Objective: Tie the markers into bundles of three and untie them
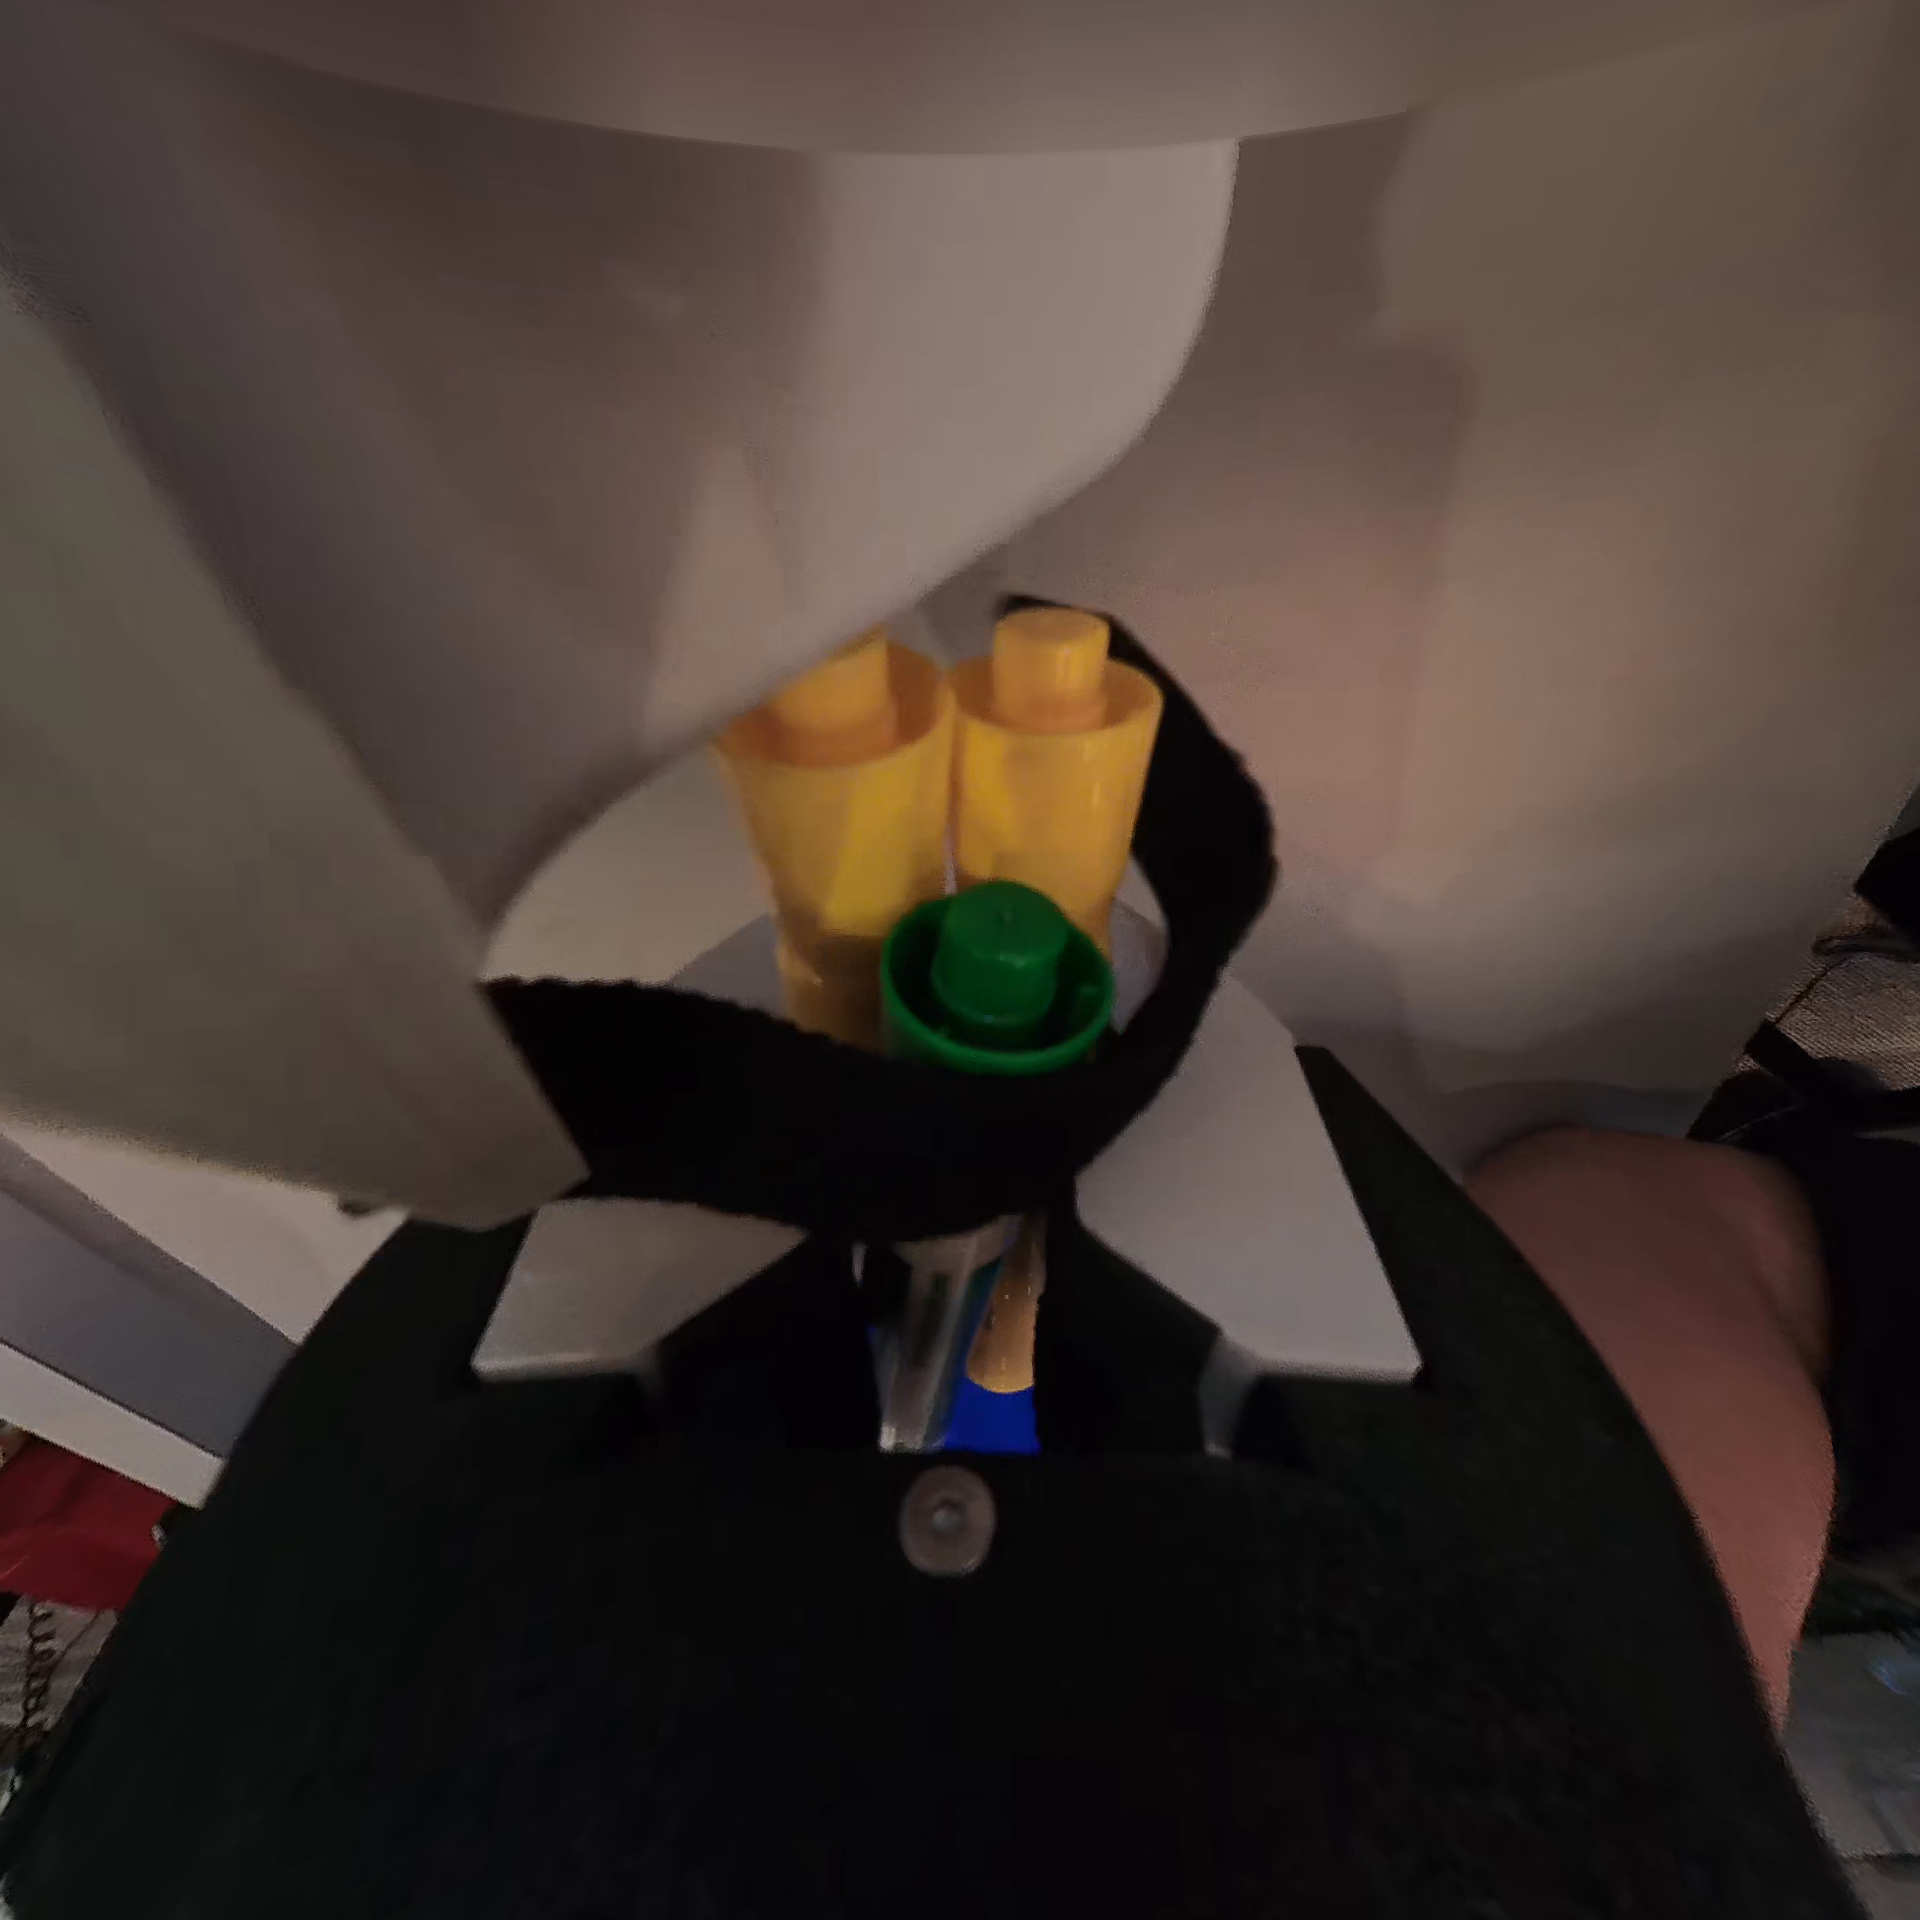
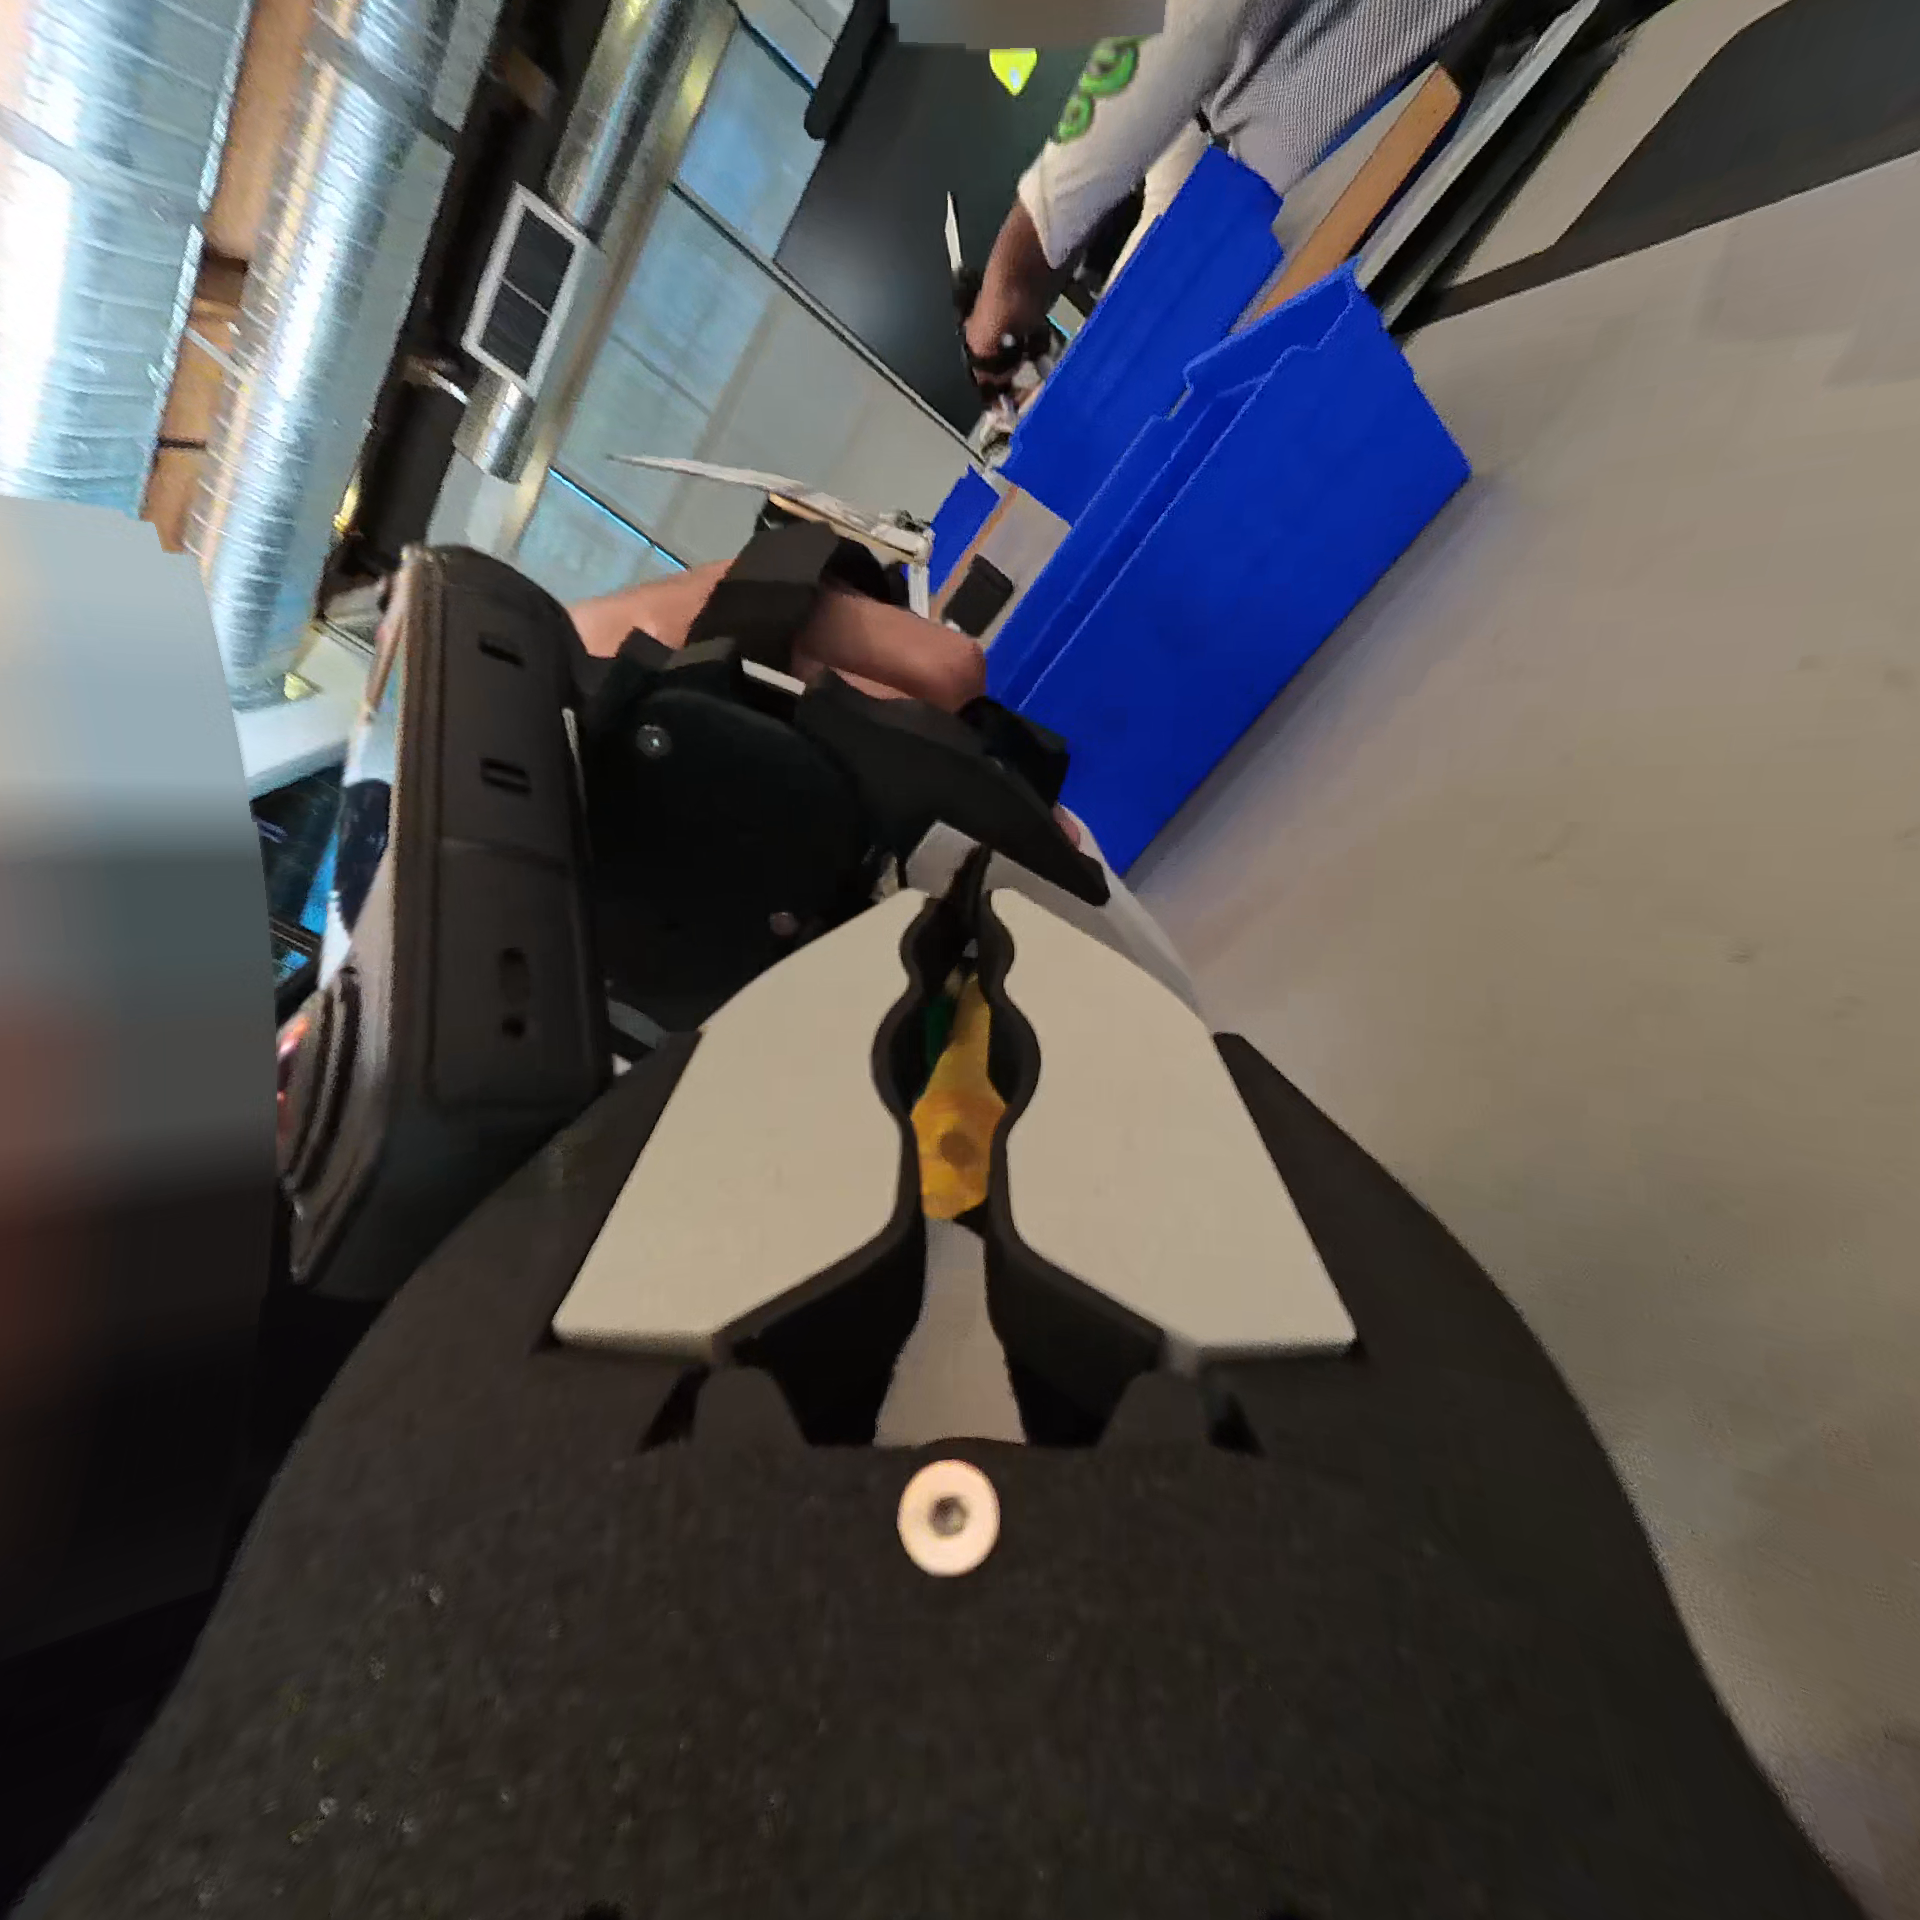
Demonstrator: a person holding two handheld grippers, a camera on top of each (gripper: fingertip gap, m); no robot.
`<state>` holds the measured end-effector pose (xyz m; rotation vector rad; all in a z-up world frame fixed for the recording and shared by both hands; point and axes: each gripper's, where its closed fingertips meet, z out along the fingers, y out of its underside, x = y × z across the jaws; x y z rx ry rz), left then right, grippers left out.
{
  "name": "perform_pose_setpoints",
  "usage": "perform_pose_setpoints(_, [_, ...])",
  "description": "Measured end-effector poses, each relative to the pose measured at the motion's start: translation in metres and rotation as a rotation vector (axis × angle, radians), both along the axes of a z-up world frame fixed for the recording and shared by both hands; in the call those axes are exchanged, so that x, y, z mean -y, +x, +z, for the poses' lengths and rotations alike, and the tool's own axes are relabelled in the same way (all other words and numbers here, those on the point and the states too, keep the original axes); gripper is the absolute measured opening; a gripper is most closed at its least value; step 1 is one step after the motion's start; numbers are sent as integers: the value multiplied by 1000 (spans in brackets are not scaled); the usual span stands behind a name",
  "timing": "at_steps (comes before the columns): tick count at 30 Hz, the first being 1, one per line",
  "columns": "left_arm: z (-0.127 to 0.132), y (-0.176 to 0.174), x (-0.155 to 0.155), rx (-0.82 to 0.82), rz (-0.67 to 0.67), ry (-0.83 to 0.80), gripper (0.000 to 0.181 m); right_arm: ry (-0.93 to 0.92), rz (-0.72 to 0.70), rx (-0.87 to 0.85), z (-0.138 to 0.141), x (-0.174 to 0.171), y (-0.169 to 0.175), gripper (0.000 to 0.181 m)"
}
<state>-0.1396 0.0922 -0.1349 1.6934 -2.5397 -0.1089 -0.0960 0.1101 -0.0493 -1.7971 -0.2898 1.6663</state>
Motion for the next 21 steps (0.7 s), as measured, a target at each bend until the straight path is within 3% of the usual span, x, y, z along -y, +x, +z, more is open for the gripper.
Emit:
perform_pose_setpoints(1, [-1, 0, -2, -7, 2, 9, 40, -11, -1, -30, 0, -1, 0, 7])
perform_pose_setpoints(5, [-2, 6, 1, 6, -33, 11, 40, -52, 22, -129, -6, -2, -7, 23])
perform_pose_setpoints(9, [0, 7, 3, 22, -47, 3, 40, -69, 7, -119, -16, -3, -8, 31])
perform_pose_setpoints(14, [2, 3, 2, 26, -35, -19, 40, -6, -109, -83, -21, -8, 14, 41])
perform_pose_setpoints(18, [3, 1, 1, 37, -28, -35, 40, 106, -215, -42, -24, 2, 38, 44])
perform_pose_setpoints(21, [3, -2, 2, 32, -19, -51, 40, 375, -268, 71, -19, 32, 43, 42])
